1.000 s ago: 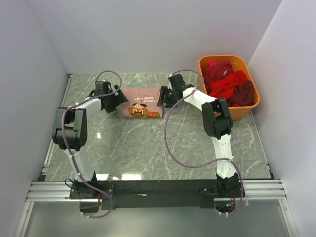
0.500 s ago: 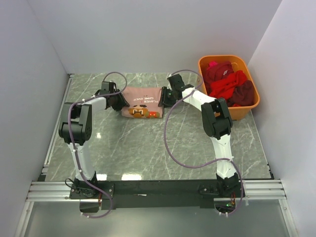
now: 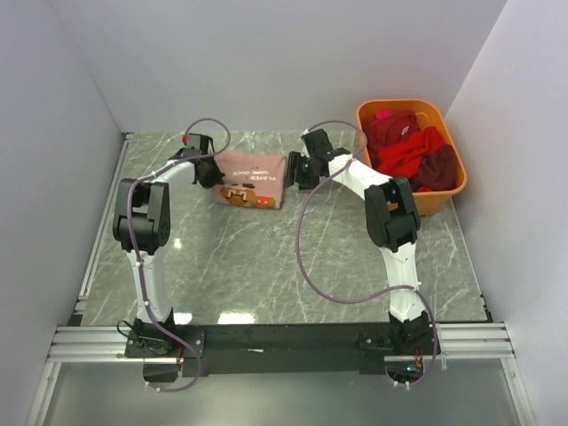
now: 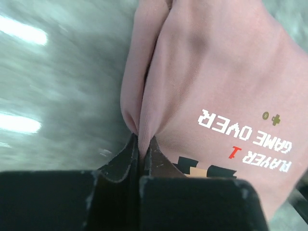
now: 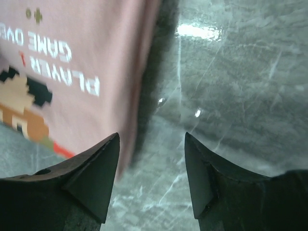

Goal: Fold and stack the t-shirts
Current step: Neatly place the folded tshirt to the corner

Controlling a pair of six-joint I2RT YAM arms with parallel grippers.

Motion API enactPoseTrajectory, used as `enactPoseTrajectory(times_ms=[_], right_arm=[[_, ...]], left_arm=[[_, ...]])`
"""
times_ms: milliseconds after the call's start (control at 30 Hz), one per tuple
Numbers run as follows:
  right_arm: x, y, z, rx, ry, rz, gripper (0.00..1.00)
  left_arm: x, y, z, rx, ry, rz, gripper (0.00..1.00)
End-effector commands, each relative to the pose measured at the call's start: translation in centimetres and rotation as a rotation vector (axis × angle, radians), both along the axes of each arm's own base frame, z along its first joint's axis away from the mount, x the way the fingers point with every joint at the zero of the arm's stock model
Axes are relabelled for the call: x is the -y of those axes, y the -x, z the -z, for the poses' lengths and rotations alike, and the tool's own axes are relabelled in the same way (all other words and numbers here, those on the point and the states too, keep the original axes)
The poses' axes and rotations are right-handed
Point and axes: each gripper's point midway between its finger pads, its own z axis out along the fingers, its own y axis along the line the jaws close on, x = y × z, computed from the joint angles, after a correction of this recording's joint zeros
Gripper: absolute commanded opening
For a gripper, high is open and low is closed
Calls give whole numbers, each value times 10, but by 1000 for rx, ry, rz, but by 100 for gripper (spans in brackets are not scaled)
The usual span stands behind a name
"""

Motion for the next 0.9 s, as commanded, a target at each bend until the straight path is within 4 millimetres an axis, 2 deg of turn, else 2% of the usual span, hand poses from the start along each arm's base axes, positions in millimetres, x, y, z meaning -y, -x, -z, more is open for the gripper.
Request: enactPoseTrajectory(times_ms=[0, 67, 133, 167, 200, 233, 267, 300, 367, 400, 467, 567, 733, 867], right_arm=[[1, -15, -94, 201, -42, -5, 64], [4, -12, -111, 238, -50, -2, 64], [9, -8, -122, 261, -55, 6, 65], [10, -7, -126, 272, -57, 8, 65], [12, -5, -129, 278, -63, 11, 65], [14, 0, -132, 282, -63, 12, 65], [15, 1, -132, 284, -62, 14, 65], [18, 3, -134, 289, -58, 20, 65], [26, 10, -133, 288, -36, 32, 65], [33, 10, -133, 291, -16, 49, 65], [43, 15, -135, 295, 14, 65, 65], [58, 27, -131, 282, 58, 99, 65], [74, 54, -120, 263, 72, 129, 65], [89, 67, -115, 255, 111, 164, 66]], left_arm=[[-54, -23, -19, 45, -170, -85, 0], [-69, -27, -23, 40, -210, -105, 0], [-85, -40, -30, 59, -257, -100, 0], [-91, -45, -25, 57, -277, -104, 1], [-99, -56, -34, 82, -292, -111, 1], [-107, -60, -34, 81, -308, -128, 0], [-113, -60, -20, 41, -318, -130, 0], [-124, -72, -33, 69, -328, -145, 1], [-132, -81, -33, 64, -362, -159, 0], [-159, -83, -34, 56, -379, -193, 0], [-176, -87, -37, 60, -403, -210, 0], [-215, -89, -43, 56, -456, -257, 0], [-260, -89, -49, 47, -547, -293, 0], [-293, -91, -53, 38, -612, -344, 0]])
